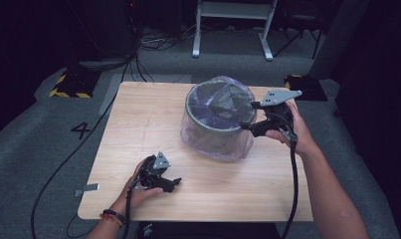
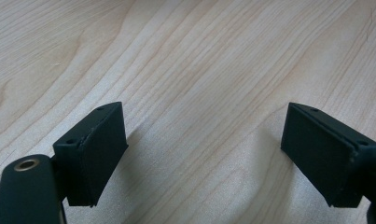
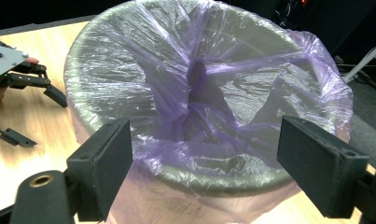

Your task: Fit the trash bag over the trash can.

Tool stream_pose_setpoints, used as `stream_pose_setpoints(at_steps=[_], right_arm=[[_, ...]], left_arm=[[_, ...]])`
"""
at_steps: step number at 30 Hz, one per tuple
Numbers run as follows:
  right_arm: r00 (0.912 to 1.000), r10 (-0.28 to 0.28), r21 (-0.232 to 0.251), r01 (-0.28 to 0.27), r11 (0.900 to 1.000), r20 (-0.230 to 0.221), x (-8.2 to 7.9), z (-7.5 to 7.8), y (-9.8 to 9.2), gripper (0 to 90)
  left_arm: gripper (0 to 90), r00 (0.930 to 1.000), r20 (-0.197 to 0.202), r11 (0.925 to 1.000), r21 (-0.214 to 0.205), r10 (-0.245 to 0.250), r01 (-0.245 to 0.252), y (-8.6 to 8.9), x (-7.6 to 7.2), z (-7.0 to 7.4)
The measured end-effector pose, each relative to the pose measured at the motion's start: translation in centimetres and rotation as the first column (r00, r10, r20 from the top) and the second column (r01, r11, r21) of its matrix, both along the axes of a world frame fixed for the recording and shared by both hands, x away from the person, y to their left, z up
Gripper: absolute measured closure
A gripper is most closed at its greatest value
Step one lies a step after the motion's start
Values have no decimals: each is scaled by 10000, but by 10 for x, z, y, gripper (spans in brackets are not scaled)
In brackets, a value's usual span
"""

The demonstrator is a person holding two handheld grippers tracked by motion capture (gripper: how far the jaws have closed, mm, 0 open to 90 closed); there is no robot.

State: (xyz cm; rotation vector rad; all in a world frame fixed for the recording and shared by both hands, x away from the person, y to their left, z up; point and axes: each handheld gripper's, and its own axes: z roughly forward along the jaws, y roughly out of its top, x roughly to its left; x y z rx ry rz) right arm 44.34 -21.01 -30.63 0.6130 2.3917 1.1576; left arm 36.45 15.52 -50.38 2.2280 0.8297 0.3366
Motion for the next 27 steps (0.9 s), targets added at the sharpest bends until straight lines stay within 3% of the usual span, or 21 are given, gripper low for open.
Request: stream_pose_setpoints(at_steps=[18, 27], right_arm=[[9989, -459, -381, 456, 9982, -74, -5, -17, -17, 180], [9989, -423, -608, 411, 9973, -181, -10, -31, -19, 179]], left_arm=[[137, 10000, 0, 10000, -8, -34, 34, 0, 0, 0], [137, 10000, 3, 10000, -13, -49, 49, 0, 0, 0]])
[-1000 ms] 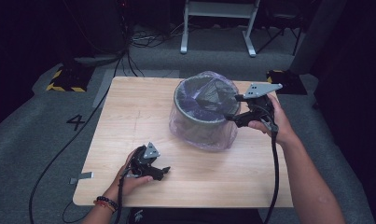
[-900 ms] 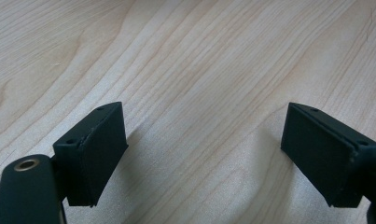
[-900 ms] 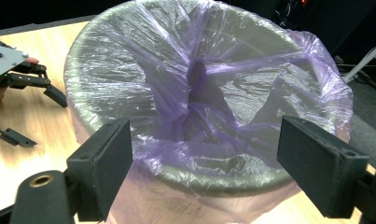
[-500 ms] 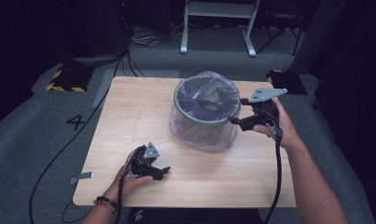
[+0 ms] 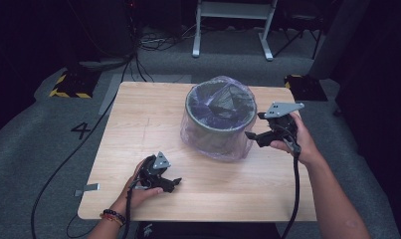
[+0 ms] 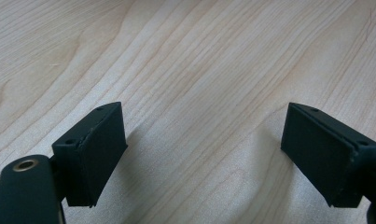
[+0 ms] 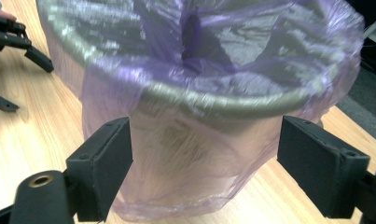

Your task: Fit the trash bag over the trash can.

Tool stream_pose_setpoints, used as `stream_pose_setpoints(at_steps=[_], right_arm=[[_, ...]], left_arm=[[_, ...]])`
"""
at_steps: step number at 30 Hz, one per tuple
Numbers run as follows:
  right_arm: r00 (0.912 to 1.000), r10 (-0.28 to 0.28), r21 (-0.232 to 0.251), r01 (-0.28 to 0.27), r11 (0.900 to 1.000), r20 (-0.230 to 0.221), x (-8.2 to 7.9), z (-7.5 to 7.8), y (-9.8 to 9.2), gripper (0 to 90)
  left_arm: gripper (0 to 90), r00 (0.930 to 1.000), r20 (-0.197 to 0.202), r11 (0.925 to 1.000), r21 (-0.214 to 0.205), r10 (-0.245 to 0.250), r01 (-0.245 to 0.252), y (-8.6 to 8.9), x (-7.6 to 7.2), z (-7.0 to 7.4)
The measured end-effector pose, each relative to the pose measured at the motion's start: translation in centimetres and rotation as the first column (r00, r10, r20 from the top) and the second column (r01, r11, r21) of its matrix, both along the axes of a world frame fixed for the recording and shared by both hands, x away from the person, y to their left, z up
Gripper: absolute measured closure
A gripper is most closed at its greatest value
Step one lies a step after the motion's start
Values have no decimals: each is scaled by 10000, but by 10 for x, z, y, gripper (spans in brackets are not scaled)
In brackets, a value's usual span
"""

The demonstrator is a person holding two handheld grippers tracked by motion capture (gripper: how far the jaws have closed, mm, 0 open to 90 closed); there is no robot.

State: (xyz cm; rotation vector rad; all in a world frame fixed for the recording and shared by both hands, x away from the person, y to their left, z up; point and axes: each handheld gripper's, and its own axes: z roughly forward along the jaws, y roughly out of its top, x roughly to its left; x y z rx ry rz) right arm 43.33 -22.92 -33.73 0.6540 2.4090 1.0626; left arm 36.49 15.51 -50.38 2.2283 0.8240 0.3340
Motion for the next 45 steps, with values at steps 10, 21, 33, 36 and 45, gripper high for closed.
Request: stream_pose_setpoints(at_steps=[10, 21, 33, 36, 45], right_arm=[[9996, -48, -314, 39, 9995, -287, -4, -23, -3, 179], [9971, -67, -587, 22, 9983, -757, -8, -52, -6, 179], [9937, -195, -774, 109, 9969, -1105, -13, -74, -12, 179], [9929, -263, -828, 167, 9964, -1161, -15, -79, -13, 179], [9912, -317, -1071, 179, 9941, -1287, -22, -94, -17, 179]], left_arm=[[137, 10000, 4, 10000, -1, -2, 2, 0, 0, 0], [137, 10000, 6, 10000, 1, 0, 0, 0, 0, 0], [137, 10000, 6, 10000, -1, 0, 0, 0, 0, 0], [137, 10000, 3, 10000, -2, 1, -1, 0, 0, 0], [137, 10000, 6, 10000, 1, -1, 1, 0, 0, 0]])
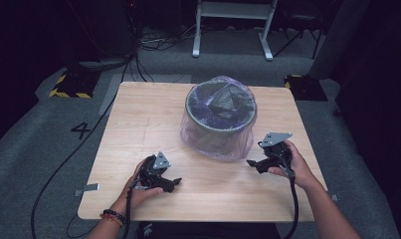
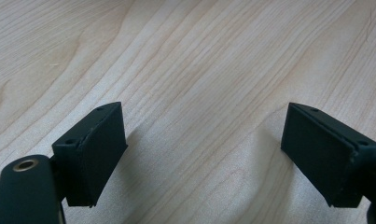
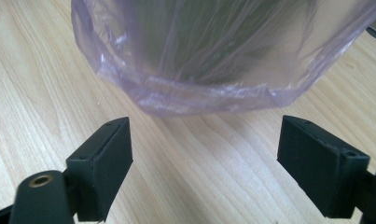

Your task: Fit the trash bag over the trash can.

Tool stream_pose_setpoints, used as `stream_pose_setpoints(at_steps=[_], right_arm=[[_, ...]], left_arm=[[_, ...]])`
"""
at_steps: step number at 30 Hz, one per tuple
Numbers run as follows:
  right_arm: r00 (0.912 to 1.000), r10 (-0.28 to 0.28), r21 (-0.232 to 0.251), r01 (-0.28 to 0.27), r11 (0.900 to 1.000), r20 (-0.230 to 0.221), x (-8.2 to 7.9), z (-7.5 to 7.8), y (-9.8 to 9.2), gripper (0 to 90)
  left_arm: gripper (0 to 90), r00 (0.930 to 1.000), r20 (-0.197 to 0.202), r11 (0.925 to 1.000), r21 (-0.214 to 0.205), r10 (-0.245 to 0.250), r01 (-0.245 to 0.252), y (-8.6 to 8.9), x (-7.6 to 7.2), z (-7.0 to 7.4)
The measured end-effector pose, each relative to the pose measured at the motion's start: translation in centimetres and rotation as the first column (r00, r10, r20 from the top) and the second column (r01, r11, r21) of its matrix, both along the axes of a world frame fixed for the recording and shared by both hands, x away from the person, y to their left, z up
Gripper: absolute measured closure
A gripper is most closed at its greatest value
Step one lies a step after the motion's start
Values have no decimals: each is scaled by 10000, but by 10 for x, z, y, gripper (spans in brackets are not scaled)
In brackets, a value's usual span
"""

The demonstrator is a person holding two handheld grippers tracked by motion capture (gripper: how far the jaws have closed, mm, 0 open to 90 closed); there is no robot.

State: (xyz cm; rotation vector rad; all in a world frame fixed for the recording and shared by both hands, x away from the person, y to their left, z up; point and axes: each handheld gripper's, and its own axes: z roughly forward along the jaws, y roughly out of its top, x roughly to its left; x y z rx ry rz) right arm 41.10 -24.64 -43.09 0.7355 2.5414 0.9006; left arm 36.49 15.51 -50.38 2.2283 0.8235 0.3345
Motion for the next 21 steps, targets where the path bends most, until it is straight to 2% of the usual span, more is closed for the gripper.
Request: stream_pose_setpoints(at_steps=[11, 21], right_arm=[[9996, -197, -201, 193, 9996, -184, -8, -17, -12, 179], [9989, -462, -368, 459, 9983, -66, -14, -28, -23, 179]], left_arm=[[137, 10000, -1, 10000, -3, 1, -1, 0, 0, 0], [137, 10000, -4, 10000, -2, 6, -6, 0, 0, 0]])
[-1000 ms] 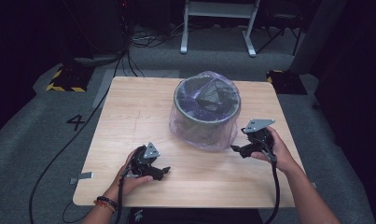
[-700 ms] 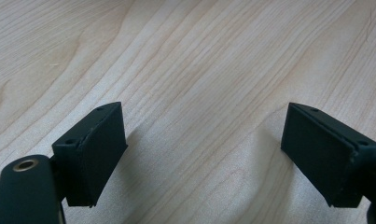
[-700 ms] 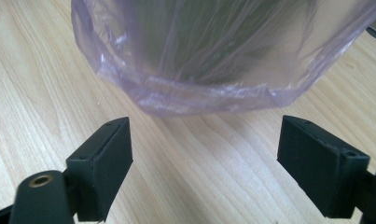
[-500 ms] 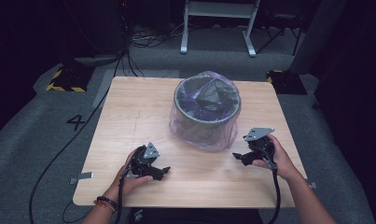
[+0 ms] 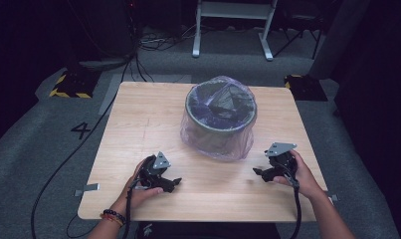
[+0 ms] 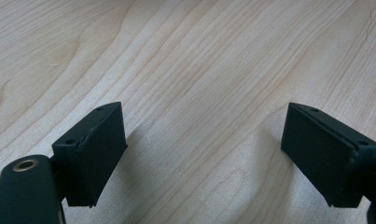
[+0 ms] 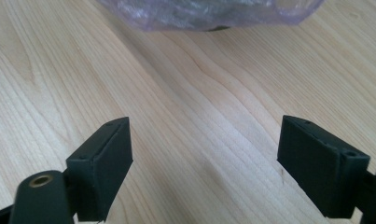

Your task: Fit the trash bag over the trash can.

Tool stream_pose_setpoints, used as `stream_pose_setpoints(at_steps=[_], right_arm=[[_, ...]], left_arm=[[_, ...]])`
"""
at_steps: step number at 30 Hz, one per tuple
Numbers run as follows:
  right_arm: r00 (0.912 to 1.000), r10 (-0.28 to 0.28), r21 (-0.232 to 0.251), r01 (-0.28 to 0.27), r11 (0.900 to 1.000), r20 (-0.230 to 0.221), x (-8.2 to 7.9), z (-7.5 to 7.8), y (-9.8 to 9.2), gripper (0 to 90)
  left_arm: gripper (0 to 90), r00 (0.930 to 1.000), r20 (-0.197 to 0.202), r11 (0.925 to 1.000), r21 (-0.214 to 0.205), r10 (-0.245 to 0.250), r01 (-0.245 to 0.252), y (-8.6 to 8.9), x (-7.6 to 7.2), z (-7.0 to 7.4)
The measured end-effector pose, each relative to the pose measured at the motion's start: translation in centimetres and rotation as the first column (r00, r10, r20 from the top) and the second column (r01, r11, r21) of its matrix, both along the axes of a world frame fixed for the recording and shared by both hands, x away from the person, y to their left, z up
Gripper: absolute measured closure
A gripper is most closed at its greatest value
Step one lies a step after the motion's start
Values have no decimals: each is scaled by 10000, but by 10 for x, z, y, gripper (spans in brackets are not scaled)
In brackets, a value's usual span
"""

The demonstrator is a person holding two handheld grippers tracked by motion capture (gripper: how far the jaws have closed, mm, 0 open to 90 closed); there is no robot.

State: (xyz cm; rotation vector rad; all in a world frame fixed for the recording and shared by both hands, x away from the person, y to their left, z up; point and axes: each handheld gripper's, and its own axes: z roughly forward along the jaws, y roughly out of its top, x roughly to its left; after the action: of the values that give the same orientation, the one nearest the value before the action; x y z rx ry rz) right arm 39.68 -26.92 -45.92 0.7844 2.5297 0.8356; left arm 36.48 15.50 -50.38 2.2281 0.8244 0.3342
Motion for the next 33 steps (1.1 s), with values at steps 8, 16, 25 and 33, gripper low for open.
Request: stream_pose_setpoints(at_steps=[8, 16, 25, 33], right_arm=[[9998, -179, 18, 179, 9998, -66, -4, -10, -9, 179], [9995, -275, 176, 278, 9995, -183, -9, -21, -15, 179], [9992, -345, 496, 355, 9981, -202, -18, -31, -19, 186], [9969, -707, 1443, 748, 9867, -335, -23, -39, -30, 181]], left_arm=[[137, 10000, -5, 10000, 3, 0, 0, 0, 0, 0], [135, 10000, -10, 10000, 4, 1, -1, 0, 0, 0], [135, 10000, -6, 10000, 8, 0, 0, 0, 0, 0], [135, 10000, -11, 10000, 6, 11, -11, 0, 0, 0]])
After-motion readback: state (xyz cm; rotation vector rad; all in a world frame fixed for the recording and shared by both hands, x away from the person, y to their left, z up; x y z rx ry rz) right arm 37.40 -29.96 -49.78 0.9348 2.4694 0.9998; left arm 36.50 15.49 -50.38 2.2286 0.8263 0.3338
